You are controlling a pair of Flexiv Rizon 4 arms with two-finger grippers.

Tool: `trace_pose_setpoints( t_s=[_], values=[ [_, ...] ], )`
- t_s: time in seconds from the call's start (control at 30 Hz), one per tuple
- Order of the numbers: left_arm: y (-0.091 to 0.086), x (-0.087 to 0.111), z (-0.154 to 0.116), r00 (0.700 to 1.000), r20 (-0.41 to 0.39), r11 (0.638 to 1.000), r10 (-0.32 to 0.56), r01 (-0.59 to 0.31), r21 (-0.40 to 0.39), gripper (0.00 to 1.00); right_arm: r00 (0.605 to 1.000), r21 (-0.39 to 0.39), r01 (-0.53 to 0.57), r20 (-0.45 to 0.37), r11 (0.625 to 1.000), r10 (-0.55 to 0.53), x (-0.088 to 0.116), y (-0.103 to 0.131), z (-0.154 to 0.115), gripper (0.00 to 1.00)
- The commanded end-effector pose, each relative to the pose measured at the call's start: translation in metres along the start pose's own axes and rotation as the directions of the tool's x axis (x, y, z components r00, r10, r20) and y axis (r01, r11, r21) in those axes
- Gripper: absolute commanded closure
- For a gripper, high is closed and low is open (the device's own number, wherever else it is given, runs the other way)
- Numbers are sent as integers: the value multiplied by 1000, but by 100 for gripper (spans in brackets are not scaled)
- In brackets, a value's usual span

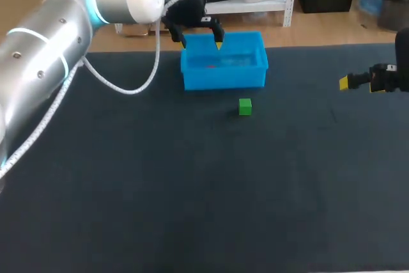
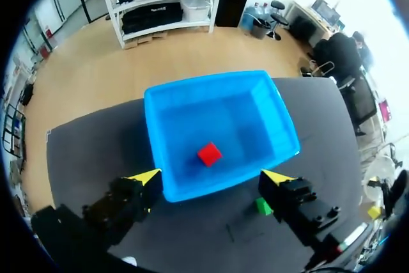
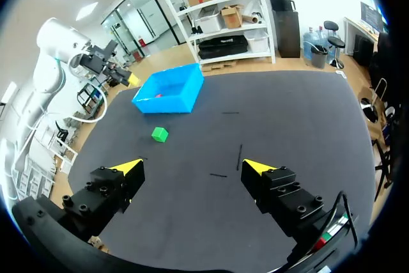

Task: Use the left arm to pick the red cube and place it into the blue plastic box first, then use the right arm to grasp the green cube and put it into the same blue plastic box after the first action is fully finished.

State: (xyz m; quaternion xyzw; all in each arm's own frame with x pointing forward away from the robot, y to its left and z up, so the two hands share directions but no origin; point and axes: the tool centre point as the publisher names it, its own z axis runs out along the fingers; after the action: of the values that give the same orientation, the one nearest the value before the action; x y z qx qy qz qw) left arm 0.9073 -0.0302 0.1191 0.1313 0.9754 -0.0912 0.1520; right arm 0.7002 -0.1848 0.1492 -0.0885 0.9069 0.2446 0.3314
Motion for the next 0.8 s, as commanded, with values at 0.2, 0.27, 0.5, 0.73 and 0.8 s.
trace_pose_setpoints(
  t_s=[0.2,0.27,0.5,0.73,0.8],
  values=[
    [7,57,-26,988,148,999,39,-41,13,0,1000,-1,1,-2,1000,-1,0,0,0,0],
    [8,65,-29,987,155,999,43,-45,15,0,1000,-1,1,-2,1000,-1,0,0,0,0],
    [9,88,-44,980,191,998,58,-64,23,0,1000,-1,1,-2,1000,-1,0,0,0,0],
    [14,104,-54,969,236,996,69,-80,36,0,1000,-1,1,-2,1000,-1,0,0,0,0],
    [16,108,-54,968,240,996,69,-80,36,0,1000,-1,1,-2,1000,-1,0,0,0,0]
  ],
)
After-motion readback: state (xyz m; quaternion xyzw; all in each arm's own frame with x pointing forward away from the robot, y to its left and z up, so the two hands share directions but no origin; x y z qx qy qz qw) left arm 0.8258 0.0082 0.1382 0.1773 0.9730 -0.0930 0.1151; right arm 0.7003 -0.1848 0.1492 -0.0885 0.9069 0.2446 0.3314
